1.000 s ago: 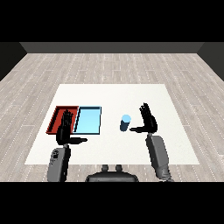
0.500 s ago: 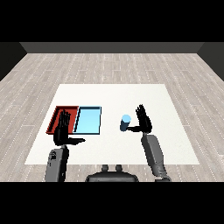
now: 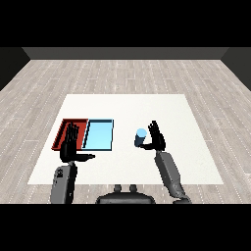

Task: Pick the blue can and put it in the blue box

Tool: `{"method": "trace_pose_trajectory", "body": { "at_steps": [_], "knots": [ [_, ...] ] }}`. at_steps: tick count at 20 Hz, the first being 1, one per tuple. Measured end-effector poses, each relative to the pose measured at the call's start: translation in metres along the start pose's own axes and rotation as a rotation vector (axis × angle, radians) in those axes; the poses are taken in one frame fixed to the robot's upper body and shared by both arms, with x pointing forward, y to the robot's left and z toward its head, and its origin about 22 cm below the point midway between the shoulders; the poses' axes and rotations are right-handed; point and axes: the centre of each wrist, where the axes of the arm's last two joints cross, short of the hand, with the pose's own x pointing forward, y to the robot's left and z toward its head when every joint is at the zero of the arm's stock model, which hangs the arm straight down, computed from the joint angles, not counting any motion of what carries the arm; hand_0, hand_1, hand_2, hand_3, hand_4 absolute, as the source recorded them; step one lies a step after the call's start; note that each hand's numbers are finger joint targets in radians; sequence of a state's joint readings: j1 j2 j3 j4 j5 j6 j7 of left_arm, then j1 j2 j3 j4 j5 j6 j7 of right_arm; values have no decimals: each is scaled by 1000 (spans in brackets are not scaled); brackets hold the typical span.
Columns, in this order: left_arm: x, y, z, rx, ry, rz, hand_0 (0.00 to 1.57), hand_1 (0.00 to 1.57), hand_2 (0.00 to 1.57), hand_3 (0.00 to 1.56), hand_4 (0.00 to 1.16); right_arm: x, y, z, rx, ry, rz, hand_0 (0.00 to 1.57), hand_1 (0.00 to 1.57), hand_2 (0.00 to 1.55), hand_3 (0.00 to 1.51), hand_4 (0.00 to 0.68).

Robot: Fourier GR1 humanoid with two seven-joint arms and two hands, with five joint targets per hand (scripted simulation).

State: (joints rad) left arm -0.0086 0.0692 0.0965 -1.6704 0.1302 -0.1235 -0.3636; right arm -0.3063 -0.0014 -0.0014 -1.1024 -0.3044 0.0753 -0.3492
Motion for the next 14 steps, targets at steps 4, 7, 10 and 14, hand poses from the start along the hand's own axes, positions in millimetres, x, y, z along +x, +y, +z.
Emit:
{"method": "trace_pose_trajectory", "body": {
  "at_steps": [4, 7, 10, 14],
  "knots": [
    [-3, 6, 0, 5, 8, 1, 0, 0, 0, 0, 0, -10, 6, -9, 2, 12, -9, 0, 0, 0, 0, 0],
    [1, 6, 0, 11, 7, 0, 0, 0, 0, 0, 0, -15, 7, -15, 2, 23, -20, 0, 0, 0, 0, 0],
    [3, 5, -2, 10, 10, 2, 0, 0, 0, 0, 0, -14, 10, -24, 6, 34, -27, 0, 0, 0, 0, 0],
    [-4, 3, -4, 9, 3, 8, 0, 0, 0, 0, 0, -21, 14, -29, 8, 47, -36, 0, 0, 0, 0, 0]
  ]
}}
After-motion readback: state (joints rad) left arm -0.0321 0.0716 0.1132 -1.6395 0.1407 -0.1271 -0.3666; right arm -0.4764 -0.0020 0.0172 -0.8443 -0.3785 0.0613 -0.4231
